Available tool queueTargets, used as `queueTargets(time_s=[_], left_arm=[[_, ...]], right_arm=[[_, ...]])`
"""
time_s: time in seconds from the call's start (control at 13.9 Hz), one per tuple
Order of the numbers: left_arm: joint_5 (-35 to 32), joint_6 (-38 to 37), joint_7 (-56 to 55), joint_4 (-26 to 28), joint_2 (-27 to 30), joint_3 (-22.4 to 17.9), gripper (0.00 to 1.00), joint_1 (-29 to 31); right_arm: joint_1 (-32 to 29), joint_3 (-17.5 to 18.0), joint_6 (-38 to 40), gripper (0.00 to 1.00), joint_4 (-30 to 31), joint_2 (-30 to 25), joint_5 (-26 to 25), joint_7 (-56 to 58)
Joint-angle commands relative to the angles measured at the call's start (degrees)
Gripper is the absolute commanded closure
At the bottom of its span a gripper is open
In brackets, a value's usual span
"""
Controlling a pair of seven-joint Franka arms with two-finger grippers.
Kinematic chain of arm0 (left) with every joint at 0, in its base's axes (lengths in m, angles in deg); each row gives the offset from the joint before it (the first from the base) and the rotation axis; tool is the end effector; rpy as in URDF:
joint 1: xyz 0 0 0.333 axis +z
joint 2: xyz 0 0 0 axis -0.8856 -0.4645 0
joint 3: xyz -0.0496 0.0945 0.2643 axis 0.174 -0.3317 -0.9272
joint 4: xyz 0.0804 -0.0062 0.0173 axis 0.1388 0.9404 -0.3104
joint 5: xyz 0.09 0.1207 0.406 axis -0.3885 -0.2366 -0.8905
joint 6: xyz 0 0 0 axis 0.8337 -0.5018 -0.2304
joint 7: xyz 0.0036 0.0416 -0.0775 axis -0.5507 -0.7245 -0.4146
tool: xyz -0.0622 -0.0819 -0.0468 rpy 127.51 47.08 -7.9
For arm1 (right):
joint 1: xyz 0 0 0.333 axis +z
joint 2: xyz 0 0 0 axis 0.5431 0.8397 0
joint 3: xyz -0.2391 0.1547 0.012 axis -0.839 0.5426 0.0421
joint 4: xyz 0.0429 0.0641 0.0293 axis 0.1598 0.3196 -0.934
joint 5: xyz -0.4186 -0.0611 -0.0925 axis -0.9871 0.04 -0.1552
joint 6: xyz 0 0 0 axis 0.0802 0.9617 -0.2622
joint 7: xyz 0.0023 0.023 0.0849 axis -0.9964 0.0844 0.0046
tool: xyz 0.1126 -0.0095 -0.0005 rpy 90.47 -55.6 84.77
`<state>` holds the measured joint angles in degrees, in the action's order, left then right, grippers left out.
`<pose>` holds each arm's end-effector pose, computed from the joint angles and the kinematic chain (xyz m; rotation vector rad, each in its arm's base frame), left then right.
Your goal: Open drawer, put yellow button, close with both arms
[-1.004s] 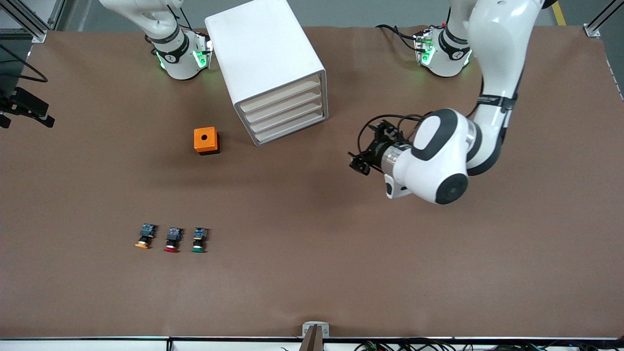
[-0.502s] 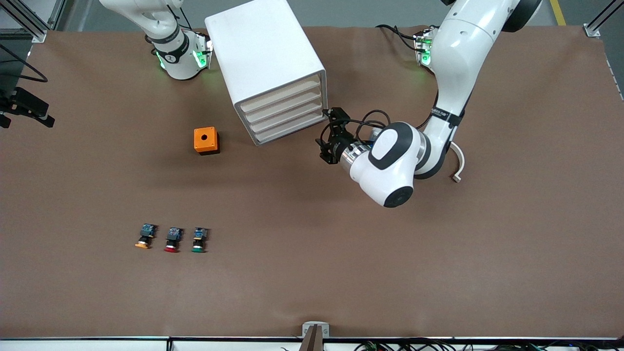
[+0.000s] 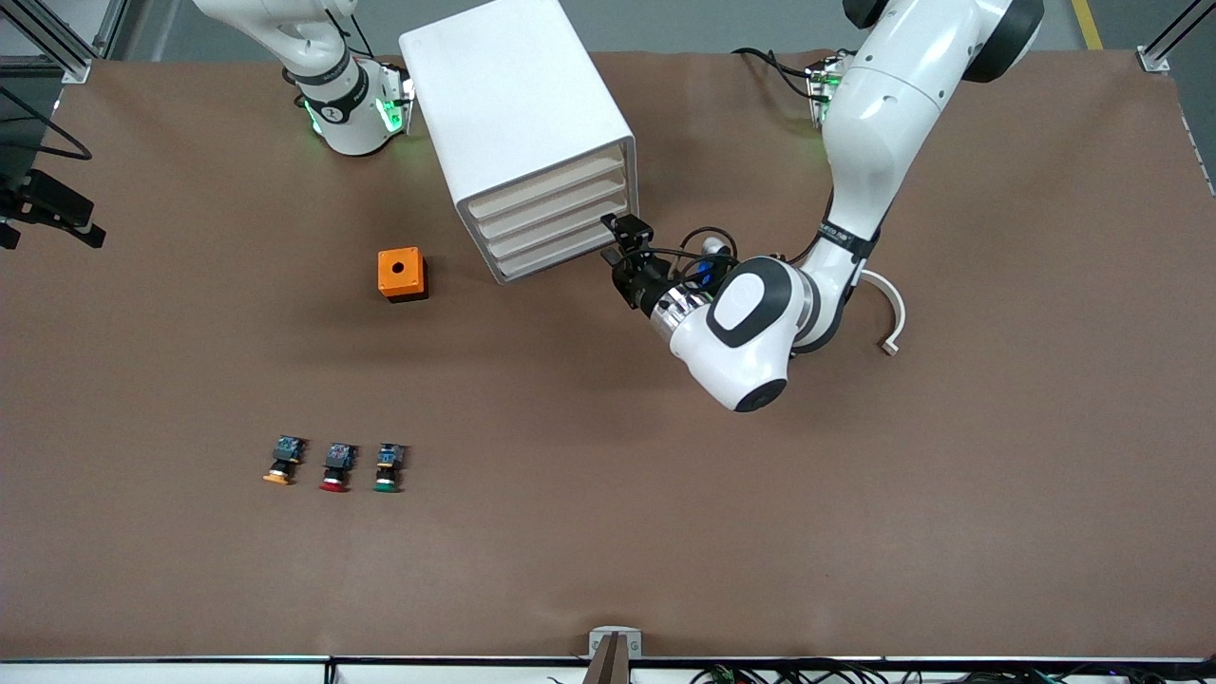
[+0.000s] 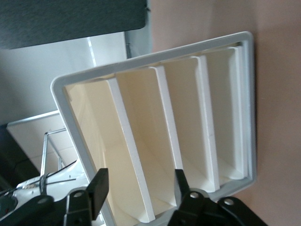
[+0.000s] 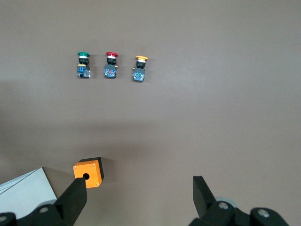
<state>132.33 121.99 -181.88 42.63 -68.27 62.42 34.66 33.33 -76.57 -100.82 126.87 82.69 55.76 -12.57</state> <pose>0.5239 -0.4659 0.2337 -1.2497 -1.8141 1.5265 0.5695 -0.0716 0.6000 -3.1311 0.0080 -0.0511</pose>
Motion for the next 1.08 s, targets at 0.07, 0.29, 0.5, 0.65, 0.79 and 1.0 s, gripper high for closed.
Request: queueTargets(time_s=[0.07,0.29,0.5,0.65,0.79,1.0], left_arm=[[5.10,-2.58,-4.54,-1.23,-2.68,0.58,0.38,-0.11],[5.99,-2.67,-5.69,-0.52,-2.95,0.67,0.39,-0.90],[6.08,-2.67,-6.84,-0.08,-3.04,0.67,0.42,-2.04],[6.08,-2.67,-6.92,0.09,-3.04,1.19,0.45,-2.48],[6.08,-2.67,-6.92,0.36,-2.95,1.37,0.45,-3.36],[5.91,-2.67,-7.45,0.45,-3.04,1.28,0.45,-4.76]], right_arm=[[-0.71,0.60,-3.60,0.00,-1.45,7.58,0.80,0.23],[0.09,0.96,-9.05,0.00,-2.51,13.94,0.81,0.40],[0.09,0.96,-19.40,0.00,-2.69,23.77,0.98,0.49],[0.00,1.04,-26.11,0.01,-2.60,28.00,0.98,0.06],[0.70,1.04,-28.93,0.00,-2.60,30.21,1.25,-0.82],[0.97,0.96,-32.44,0.00,-2.60,34.59,8.61,-3.73]])
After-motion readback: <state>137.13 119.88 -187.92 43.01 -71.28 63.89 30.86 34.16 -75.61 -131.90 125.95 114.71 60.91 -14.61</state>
